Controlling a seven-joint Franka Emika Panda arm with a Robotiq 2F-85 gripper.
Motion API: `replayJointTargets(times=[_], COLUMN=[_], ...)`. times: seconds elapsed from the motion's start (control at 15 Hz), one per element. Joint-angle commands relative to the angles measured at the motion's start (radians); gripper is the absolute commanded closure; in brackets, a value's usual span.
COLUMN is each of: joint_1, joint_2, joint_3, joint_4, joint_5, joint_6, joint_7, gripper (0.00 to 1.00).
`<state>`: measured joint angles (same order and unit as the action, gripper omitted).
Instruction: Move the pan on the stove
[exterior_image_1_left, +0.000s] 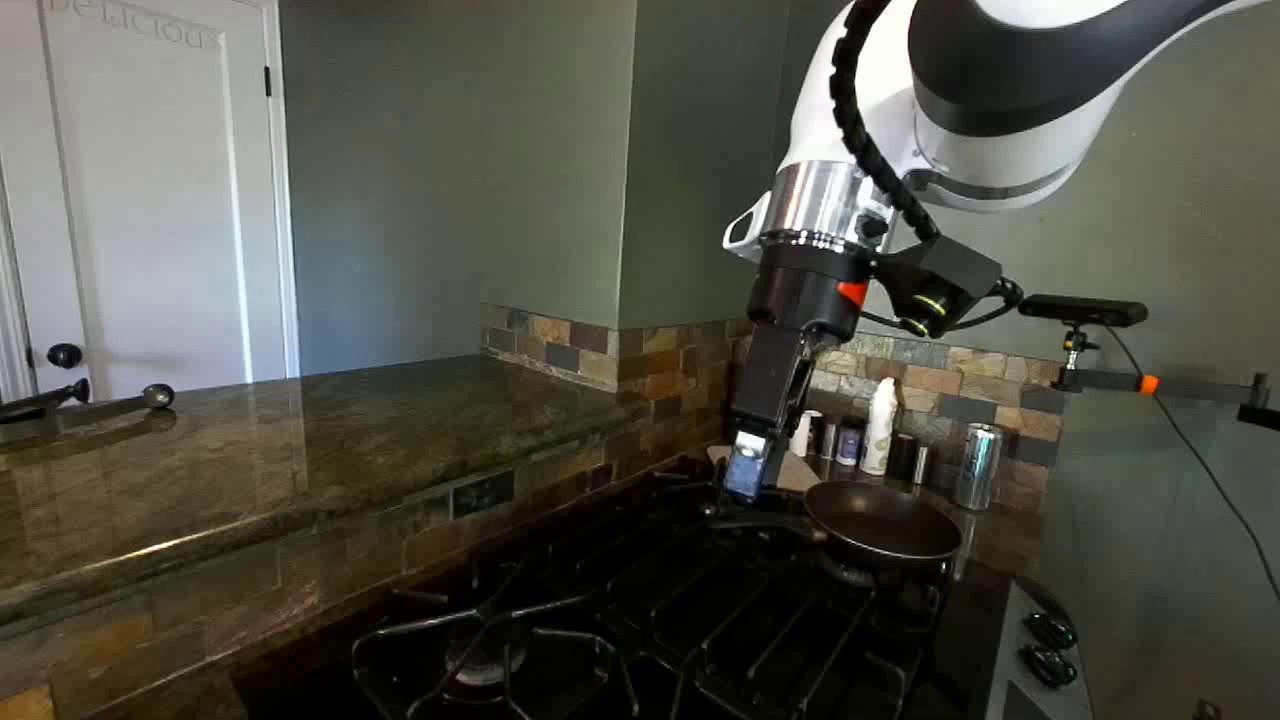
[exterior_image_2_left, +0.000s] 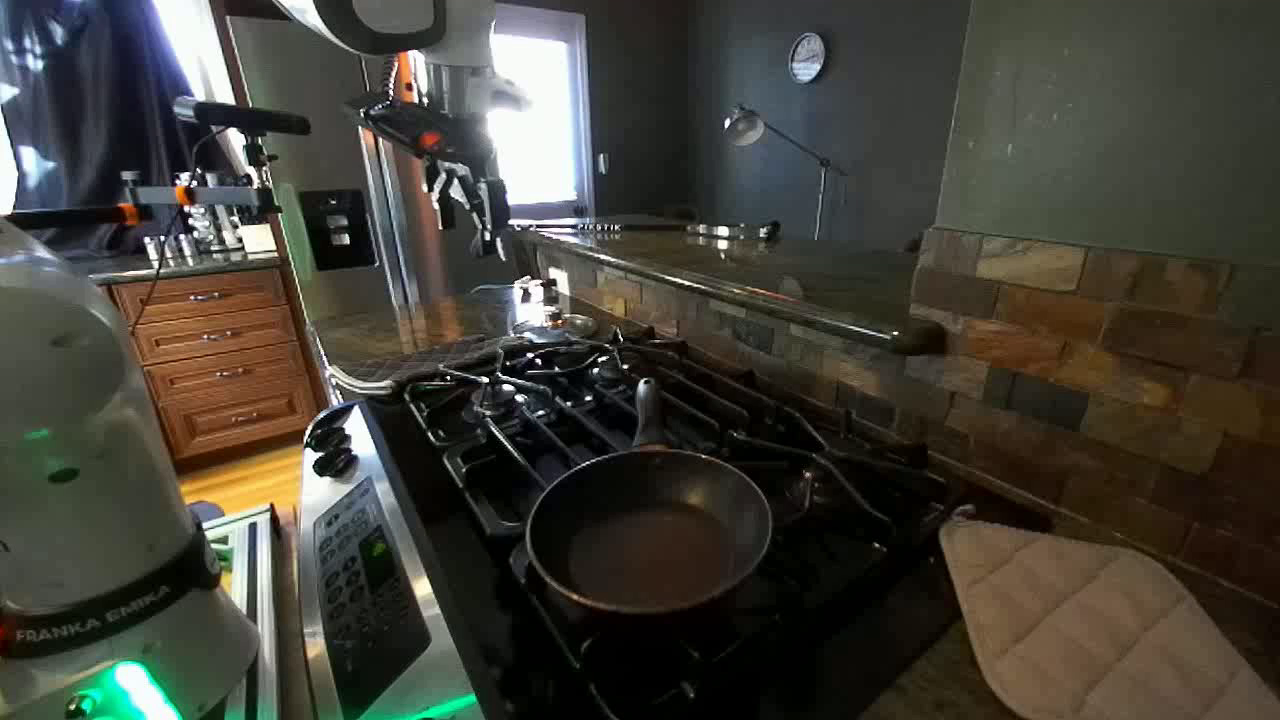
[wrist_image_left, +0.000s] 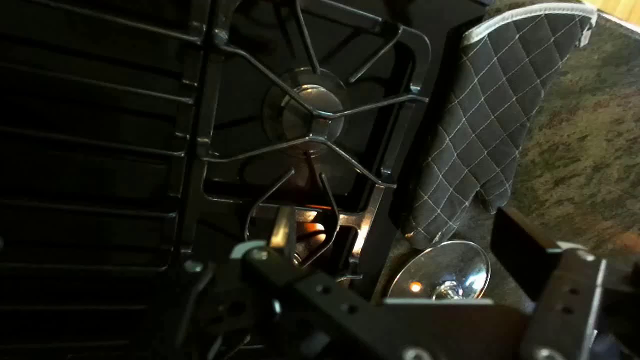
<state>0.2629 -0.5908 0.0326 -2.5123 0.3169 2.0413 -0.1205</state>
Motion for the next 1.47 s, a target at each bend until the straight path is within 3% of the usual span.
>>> replayJointTargets(times=[0.0,0.33,0.53,1.07,1.13,1.4], joint_1=[-0.018,-0.018,-0.092,-0.331,-0.290,-0.329], joint_2=[0.000,0.000,-0.007,-0.025,-0.012,-0.011], joint_3=[0.015,0.015,0.007,-0.098,-0.095,-0.112], joint_4=[0.003,0.003,-0.028,-0.111,-0.074,-0.089], joint_5=[0.009,0.009,-0.027,-0.063,-0.045,-0.053], joint_6=[-0.006,-0.006,0.022,0.073,0.033,0.049], joint_7=[-0.007,-0.007,0.069,0.168,0.118,0.134], gripper=[0.00,0.00,0.00,0.00,0.00,0.00])
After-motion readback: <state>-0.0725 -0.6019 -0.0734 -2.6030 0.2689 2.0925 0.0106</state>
